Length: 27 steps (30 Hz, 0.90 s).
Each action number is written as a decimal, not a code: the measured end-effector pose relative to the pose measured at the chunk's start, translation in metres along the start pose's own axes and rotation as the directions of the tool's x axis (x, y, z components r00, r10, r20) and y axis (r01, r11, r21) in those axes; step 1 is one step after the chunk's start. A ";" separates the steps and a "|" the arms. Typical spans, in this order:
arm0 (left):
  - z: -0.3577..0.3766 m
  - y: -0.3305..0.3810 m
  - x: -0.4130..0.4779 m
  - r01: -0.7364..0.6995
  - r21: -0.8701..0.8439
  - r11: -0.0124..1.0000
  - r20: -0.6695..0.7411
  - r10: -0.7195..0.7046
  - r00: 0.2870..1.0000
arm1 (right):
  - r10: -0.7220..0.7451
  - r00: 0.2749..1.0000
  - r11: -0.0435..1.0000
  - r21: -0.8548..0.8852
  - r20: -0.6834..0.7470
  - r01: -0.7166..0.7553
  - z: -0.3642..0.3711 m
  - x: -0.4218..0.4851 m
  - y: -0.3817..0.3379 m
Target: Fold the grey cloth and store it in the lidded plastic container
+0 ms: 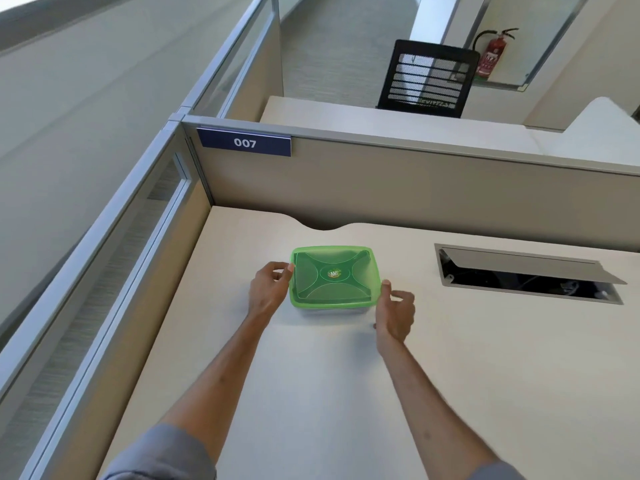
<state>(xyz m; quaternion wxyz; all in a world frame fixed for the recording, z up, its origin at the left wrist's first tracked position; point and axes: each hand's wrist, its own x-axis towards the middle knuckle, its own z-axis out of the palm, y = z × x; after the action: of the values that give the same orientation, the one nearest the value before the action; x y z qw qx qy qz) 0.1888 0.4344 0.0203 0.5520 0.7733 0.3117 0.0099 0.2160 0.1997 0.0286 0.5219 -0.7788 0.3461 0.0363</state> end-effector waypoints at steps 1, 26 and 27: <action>0.003 0.001 0.001 -0.002 -0.012 1.000 0.003 0.002 1.000 | -0.041 0.999 0.999 -0.007 0.022 0.041 -0.003 0.005 -0.003; 0.039 0.034 -0.016 -0.044 0.235 0.971 -0.012 0.048 0.999 | 0.018 0.962 0.999 -0.044 0.272 -0.006 -0.053 0.031 -0.014; 0.041 0.032 -0.015 -0.044 0.232 0.972 -0.011 0.048 0.999 | 0.012 0.962 0.999 -0.040 0.274 -0.001 -0.053 0.032 -0.013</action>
<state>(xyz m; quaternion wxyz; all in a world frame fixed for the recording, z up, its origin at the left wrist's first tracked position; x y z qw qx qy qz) 0.2064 0.3862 0.0373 0.4550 0.8394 0.2973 -0.0071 0.2314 0.1415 0.0494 0.5491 -0.7752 0.2725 0.1524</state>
